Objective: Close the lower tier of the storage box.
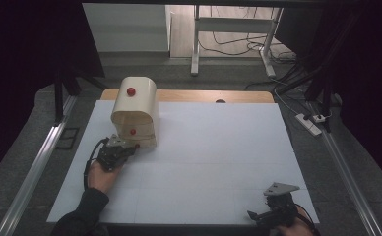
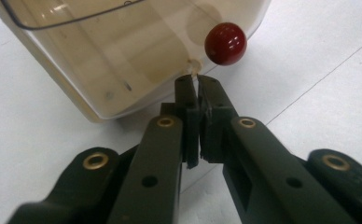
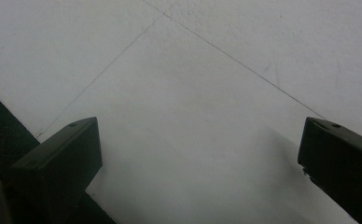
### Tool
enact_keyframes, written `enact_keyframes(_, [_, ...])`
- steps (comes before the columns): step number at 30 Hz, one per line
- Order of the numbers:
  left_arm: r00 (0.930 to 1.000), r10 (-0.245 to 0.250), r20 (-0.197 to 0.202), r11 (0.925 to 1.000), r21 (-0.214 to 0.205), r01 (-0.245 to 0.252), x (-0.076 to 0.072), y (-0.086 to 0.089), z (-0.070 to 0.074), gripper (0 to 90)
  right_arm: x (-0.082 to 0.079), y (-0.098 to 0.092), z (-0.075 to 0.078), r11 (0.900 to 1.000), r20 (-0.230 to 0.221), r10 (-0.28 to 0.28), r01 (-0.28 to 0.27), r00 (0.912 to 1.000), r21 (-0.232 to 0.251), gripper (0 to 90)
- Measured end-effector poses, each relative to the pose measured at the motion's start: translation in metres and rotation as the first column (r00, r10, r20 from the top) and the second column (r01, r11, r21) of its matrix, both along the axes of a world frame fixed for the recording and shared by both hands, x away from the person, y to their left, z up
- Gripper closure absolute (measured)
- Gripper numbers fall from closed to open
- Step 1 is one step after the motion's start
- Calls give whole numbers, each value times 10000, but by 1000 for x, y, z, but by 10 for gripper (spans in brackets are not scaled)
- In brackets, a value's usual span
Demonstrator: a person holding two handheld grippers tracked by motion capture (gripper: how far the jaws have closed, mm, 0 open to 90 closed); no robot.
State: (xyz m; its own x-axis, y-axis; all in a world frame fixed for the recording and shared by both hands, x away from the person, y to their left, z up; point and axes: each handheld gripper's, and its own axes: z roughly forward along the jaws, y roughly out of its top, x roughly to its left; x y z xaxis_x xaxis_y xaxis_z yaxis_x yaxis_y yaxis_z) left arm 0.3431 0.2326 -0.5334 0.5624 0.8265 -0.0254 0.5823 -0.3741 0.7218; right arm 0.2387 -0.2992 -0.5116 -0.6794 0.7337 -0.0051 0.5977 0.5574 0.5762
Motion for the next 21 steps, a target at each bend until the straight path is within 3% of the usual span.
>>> enact_keyframes(21, [9997,45,233,9998,-182,-41,-6,1,4,730,0,0,0,10000,25,63,-63,10000,8,0])
